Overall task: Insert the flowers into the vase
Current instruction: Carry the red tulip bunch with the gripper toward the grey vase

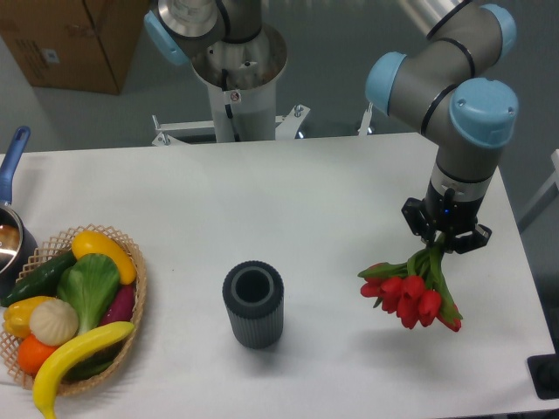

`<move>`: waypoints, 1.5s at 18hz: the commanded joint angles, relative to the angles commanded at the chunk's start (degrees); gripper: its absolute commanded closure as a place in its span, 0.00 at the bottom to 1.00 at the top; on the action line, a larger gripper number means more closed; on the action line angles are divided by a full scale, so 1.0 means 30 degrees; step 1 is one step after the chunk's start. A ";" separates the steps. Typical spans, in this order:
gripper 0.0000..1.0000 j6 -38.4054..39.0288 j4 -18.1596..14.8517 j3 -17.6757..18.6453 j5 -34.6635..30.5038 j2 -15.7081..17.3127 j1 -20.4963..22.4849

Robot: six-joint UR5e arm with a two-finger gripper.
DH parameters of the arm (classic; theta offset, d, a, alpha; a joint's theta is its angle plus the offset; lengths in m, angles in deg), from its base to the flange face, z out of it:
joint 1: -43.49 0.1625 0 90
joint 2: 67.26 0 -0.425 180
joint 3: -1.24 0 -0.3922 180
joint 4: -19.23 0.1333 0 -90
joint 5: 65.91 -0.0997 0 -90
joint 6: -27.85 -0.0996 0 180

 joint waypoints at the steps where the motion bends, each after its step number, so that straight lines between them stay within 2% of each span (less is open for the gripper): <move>1: 1.00 -0.0029 0.0000 0.0029 0.0058 0.0000 0.0029; 4: 1.00 -0.0059 0.0029 0.0000 0.0727 0.0117 -0.0058; 7: 1.00 0.0176 0.0117 0.0175 0.4176 0.0817 -0.0059; 11: 1.00 0.1429 0.0380 0.0498 1.1406 0.1375 0.0058; 15: 1.00 0.4329 0.2281 0.0498 1.8382 0.1611 0.0205; 19: 1.00 0.5362 0.3047 0.0439 2.4569 0.1261 0.0146; 25: 1.00 0.5245 0.3222 0.0819 2.7040 0.0938 -0.0965; 27: 1.00 0.5186 0.3834 0.1315 2.7507 0.0938 -0.1113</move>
